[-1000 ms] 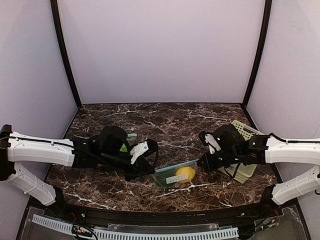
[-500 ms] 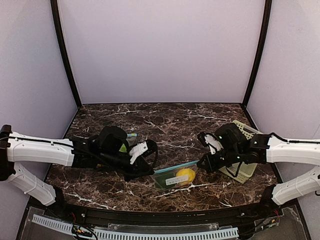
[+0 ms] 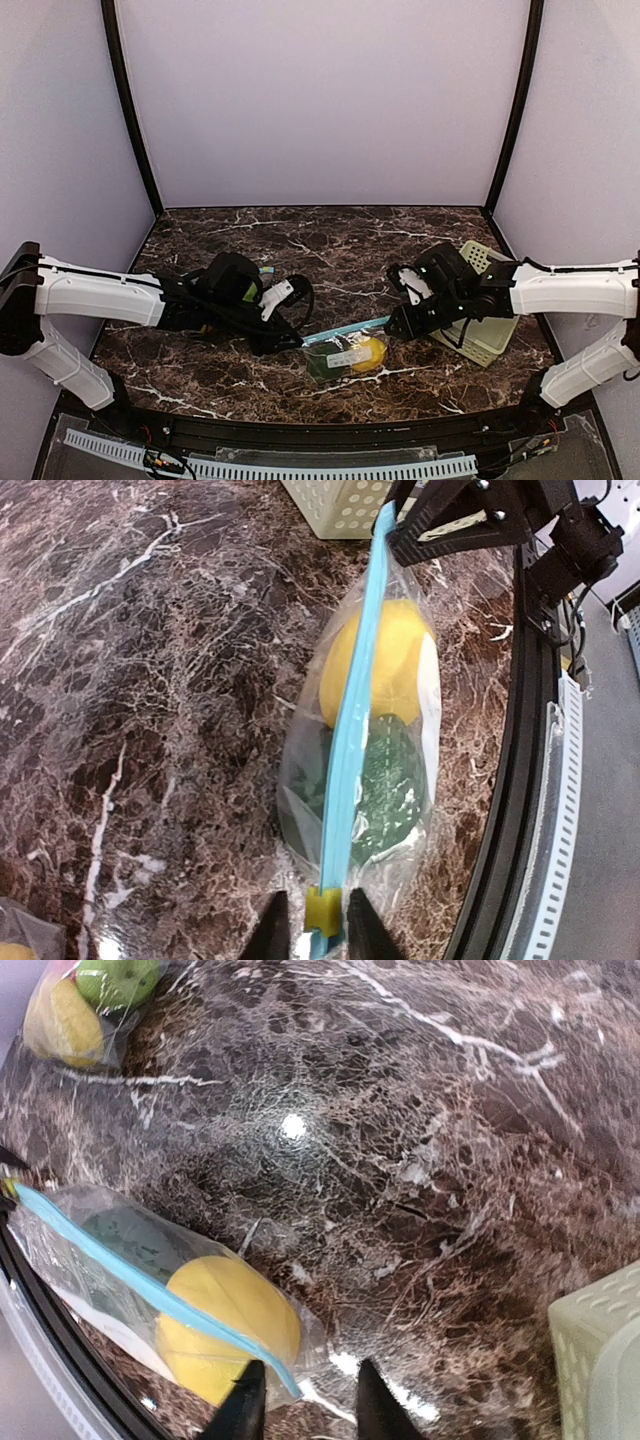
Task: Place the food in the zip-top bag and seal the zipper
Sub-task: Zip the zipper of the food storage bag, then place the zipper food storage bag at the center of the board.
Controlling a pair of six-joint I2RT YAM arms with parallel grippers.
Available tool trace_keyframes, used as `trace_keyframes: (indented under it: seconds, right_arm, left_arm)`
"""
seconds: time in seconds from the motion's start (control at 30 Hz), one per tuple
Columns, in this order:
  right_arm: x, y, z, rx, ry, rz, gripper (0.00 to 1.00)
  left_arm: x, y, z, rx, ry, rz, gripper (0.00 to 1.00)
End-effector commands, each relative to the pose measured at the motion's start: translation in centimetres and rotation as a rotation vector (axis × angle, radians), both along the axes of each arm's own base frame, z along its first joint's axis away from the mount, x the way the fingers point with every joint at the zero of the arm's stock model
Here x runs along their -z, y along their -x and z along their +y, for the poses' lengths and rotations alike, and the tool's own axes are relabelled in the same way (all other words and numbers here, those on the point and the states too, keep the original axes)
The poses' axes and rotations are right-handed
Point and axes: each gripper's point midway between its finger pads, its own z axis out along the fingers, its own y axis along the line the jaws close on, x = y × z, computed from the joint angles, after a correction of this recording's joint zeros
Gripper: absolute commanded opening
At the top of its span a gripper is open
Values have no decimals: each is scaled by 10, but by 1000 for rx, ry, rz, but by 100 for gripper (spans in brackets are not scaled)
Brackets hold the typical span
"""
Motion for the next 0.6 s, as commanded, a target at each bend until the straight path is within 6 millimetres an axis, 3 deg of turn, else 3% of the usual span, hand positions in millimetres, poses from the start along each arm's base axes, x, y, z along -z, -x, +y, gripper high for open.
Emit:
trace_keyframes:
  seconds: [0.0, 0.1, 0.23, 0.37, 0.57]
  right_arm:
    - [-15, -17, 5, 45, -18, -48, 41]
    - [-23, -21, 5, 53, -23, -70, 63]
    - [-34, -27, 2, 68, -22, -107, 85]
    - [-47, -36, -5, 96, -10, -146, 98]
    - [-66, -57, -24, 174, -49, -170, 99]
  left_arm:
    - [-8, -10, 1, -60, 26, 14, 34]
    - [-23, -15, -2, -76, 72, -7, 61]
    - [-48, -29, 7, -142, 133, -26, 78]
    - [-67, -44, 22, -211, 188, -13, 84]
    - [-82, -65, 56, -317, 190, -4, 85]
